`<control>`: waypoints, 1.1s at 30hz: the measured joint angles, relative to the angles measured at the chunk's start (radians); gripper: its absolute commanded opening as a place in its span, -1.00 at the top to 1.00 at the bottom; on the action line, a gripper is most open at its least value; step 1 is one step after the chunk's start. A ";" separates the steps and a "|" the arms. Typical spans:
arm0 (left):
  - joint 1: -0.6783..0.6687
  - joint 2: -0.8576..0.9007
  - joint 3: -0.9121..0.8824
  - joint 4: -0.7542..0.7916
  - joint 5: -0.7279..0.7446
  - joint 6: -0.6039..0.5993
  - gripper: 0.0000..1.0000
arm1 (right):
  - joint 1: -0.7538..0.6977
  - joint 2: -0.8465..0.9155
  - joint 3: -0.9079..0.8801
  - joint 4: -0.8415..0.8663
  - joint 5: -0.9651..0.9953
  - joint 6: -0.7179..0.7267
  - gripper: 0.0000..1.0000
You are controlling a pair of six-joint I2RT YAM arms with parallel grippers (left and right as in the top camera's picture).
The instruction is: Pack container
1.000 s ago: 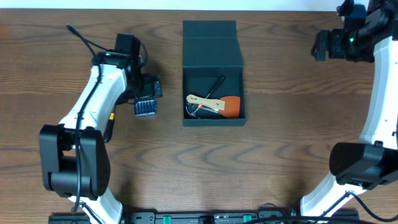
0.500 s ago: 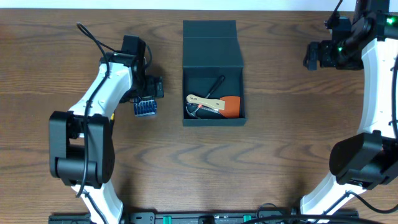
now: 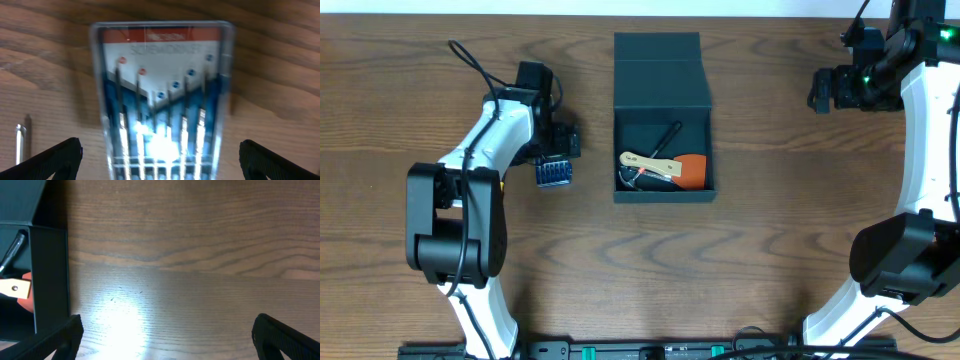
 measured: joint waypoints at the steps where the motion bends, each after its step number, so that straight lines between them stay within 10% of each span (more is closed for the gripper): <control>1: 0.004 0.003 0.000 0.002 -0.001 0.000 -0.97 | 0.000 0.000 0.000 0.000 0.000 0.000 -0.98; 33: 0.004 0.046 0.002 0.030 -0.008 -0.050 -0.97 | 0.000 0.000 0.000 0.016 0.000 -0.003 -0.99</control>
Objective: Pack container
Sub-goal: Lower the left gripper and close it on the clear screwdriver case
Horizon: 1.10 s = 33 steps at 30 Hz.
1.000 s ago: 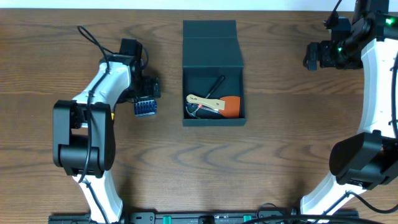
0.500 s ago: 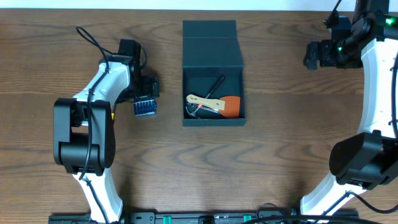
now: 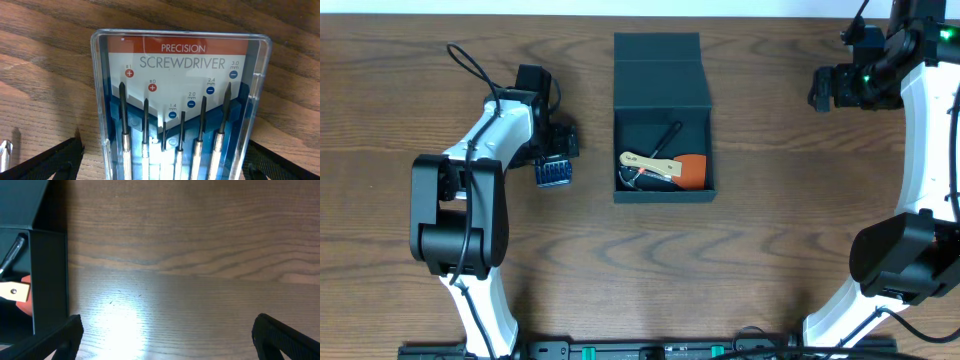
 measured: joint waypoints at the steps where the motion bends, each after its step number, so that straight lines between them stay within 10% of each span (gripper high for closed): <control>1: 0.000 0.000 0.000 0.000 -0.001 0.000 -0.97 | 0.000 0.000 0.000 0.000 0.000 0.000 -0.99; 33: -0.002 0.002 0.003 -0.052 -0.040 -0.003 -0.99 | 0.000 0.000 0.000 -0.008 0.000 0.000 -0.99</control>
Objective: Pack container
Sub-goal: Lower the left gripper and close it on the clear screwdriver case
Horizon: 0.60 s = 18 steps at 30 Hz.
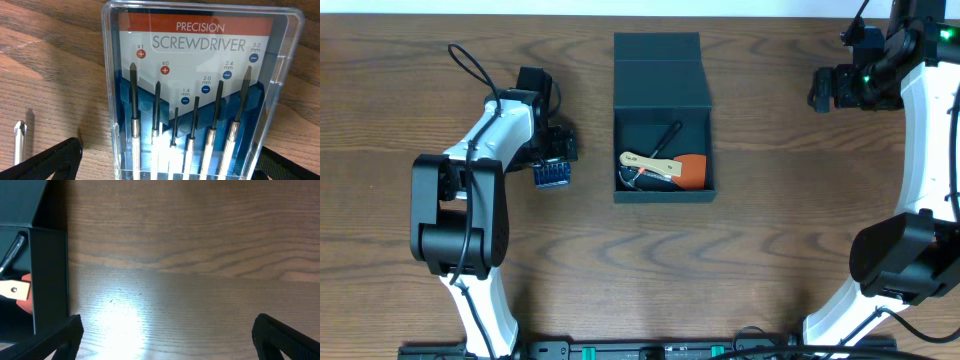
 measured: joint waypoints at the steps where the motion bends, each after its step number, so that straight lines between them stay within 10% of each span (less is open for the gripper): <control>1: 0.000 0.000 0.000 0.000 0.000 0.000 -0.99 | 0.000 0.000 0.000 0.000 0.000 0.000 -0.99; 18: -0.001 0.000 0.001 0.004 -0.008 -0.008 -0.36 | 0.000 0.000 0.000 -0.009 0.000 0.000 -0.99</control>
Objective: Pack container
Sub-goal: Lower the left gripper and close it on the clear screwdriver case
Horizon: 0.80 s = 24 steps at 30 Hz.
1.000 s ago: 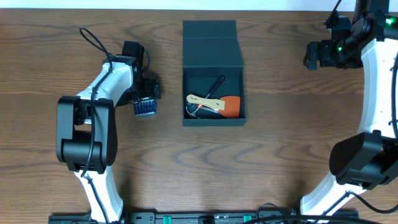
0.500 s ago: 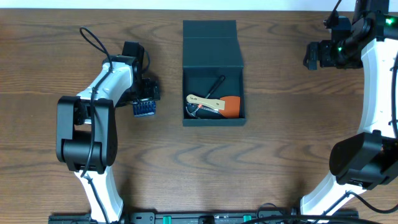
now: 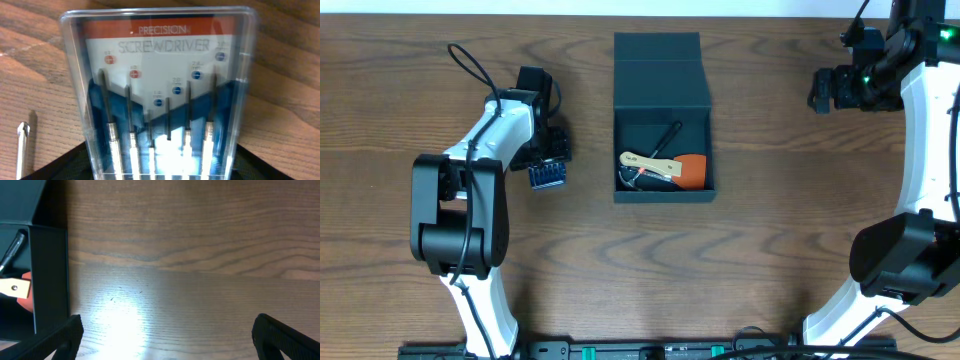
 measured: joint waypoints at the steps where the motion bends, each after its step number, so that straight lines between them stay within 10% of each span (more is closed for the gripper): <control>1: 0.000 0.000 0.000 0.000 -0.002 0.001 -0.34 | 0.000 0.000 0.000 -0.002 0.000 0.000 -0.99; 13: 0.000 0.000 0.000 0.001 -0.003 0.000 -0.12 | 0.000 0.000 0.000 -0.004 0.000 0.000 -0.99; 24: 0.000 -0.007 0.002 -0.009 -0.003 0.000 0.63 | 0.000 0.000 0.000 -0.006 0.000 0.000 -0.99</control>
